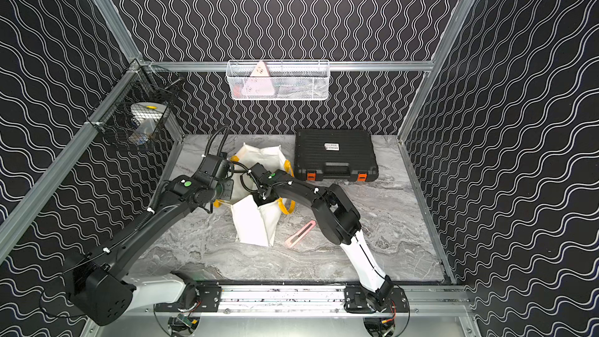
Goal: Place the art knife into the pouch
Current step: Place the utility knife in the pouch.
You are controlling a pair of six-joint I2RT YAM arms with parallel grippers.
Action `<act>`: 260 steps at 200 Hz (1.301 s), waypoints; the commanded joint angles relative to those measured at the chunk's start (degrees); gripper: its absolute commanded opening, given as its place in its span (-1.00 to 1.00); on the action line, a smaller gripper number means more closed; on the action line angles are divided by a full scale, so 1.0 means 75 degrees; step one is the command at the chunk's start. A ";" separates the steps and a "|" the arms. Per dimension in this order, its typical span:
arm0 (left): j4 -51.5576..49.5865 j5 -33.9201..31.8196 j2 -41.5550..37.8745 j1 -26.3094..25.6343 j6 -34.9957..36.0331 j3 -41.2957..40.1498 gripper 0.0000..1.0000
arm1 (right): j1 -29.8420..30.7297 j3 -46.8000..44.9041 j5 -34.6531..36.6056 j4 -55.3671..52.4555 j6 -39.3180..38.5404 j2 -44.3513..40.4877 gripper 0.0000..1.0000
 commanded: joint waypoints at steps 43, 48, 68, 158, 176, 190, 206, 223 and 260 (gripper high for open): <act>0.0115 -0.0194 -0.0040 0.0003 0.0004 -0.0022 -1.00 | 0.0021 -0.0192 0.0126 -0.0649 -0.0126 0.0274 -0.40; 0.0124 -0.0207 -0.0049 0.0006 0.0010 -0.0015 -1.00 | 0.0020 -0.0223 0.0129 -0.0663 -0.0129 0.0267 -0.39; 0.0116 -0.0266 -0.0084 0.0026 -0.0007 -0.0030 -1.00 | 0.0017 -0.0388 0.0173 -0.0666 -0.0138 0.0247 -0.39; 0.0091 -0.0495 -0.0248 0.0384 -0.0092 0.0005 -1.00 | -0.0200 -0.1263 0.0449 -0.0835 -0.0289 -0.0159 -0.41; 0.0076 -0.0592 -0.0281 0.0442 -0.0124 0.0003 -1.00 | -0.0308 -0.1477 0.0510 -0.0871 -0.0347 -0.0278 -0.42; 0.0058 -0.0640 -0.0287 0.0526 -0.0137 0.0016 -1.00 | -0.0390 -0.1606 0.0570 -0.0936 -0.0416 -0.0374 -0.42; 0.0044 -0.0676 -0.0299 0.0655 -0.0160 0.0054 -1.00 | -0.0479 -0.1668 0.0714 -0.1111 -0.0542 -0.0435 -0.42; 0.0053 -0.0689 -0.0330 0.0738 -0.0172 0.0046 -1.00 | -0.0607 -0.1699 0.0931 -0.1306 -0.0657 -0.0498 -0.42; 0.0074 -0.0699 -0.0342 0.0765 -0.0148 0.0033 -1.00 | -0.0884 -0.1718 0.1163 -0.1513 -0.0793 -0.0635 -0.42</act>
